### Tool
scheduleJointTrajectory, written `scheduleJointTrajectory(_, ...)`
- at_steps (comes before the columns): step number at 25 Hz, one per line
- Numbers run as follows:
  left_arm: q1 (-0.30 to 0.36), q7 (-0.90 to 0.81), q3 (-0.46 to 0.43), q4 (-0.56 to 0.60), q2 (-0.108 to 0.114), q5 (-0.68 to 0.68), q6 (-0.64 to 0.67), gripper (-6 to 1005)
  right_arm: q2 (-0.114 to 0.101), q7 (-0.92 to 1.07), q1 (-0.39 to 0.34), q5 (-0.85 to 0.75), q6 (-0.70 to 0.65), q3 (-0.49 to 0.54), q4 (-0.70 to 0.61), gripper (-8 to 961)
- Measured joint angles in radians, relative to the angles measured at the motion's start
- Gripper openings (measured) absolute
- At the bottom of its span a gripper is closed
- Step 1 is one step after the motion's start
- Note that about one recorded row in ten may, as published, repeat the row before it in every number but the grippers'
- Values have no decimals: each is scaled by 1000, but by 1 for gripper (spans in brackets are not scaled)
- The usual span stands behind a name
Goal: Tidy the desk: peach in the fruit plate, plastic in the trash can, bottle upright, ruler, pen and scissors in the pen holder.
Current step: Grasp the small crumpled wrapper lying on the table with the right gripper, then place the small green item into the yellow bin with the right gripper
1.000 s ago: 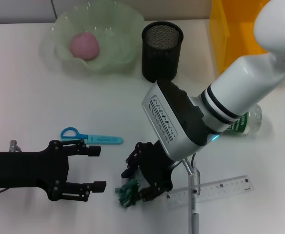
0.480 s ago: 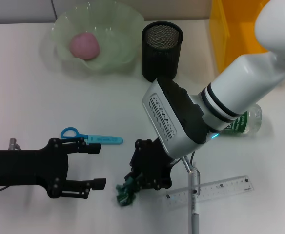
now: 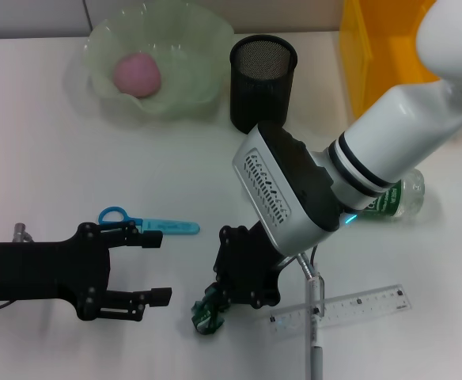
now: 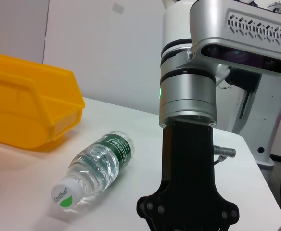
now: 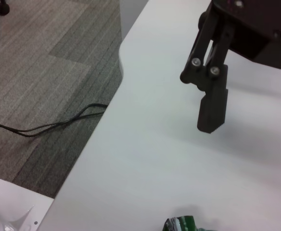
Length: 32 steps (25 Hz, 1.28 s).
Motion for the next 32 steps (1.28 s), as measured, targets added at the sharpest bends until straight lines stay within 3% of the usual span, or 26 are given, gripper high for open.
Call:
scheduleJointTrajectory(18, 0, -1, -2, 0, 2, 1, -3, 830, 0, -21, -22, 1, 2, 16, -16, -2)
scheduleJointTrajectory(32, 1, -1, -37, 4, 6, 0, 5, 830, -4, -180, -151, 7, -194, 471, 1, -1)
